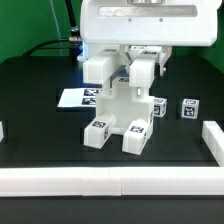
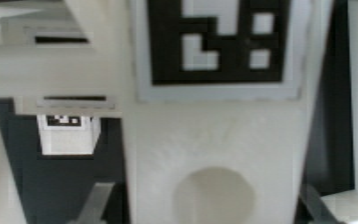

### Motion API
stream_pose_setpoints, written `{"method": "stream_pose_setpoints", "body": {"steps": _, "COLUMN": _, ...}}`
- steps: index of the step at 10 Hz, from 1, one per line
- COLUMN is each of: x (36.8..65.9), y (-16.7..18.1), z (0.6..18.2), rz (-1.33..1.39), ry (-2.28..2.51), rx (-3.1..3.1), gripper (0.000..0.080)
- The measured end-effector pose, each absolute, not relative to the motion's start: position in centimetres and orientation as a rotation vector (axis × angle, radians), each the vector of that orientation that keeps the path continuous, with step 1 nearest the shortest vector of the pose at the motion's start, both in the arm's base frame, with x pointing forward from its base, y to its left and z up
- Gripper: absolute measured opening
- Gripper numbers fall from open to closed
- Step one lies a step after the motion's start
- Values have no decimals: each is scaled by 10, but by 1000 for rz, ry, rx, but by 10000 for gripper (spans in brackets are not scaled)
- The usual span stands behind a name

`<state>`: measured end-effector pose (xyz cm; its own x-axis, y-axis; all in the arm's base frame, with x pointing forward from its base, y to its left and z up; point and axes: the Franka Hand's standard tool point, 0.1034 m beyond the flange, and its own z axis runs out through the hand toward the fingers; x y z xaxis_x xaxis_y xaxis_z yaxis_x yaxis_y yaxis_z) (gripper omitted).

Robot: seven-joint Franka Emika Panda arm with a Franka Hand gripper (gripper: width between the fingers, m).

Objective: Assemble chair

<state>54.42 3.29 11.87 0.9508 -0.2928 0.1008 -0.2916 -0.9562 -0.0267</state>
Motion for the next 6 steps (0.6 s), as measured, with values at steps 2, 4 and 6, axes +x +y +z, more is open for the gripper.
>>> {"method": "stream_pose_setpoints", "body": {"steps": 2, "x": 541, "y": 33, "z": 119, "rz": -158, "ry": 519, "rx": -3076, "gripper": 288}}
{"method": "stream_pose_setpoints", "body": {"steps": 4, "x": 542, "y": 33, "z": 119, "rz": -147, "ry": 528, "rx": -3071, "gripper": 288}}
{"method": "stream_pose_setpoints", "body": {"steps": 6, "x": 543, "y": 33, "z": 119, "rz": -169, "ry": 525, "rx": -3070, "gripper": 288}}
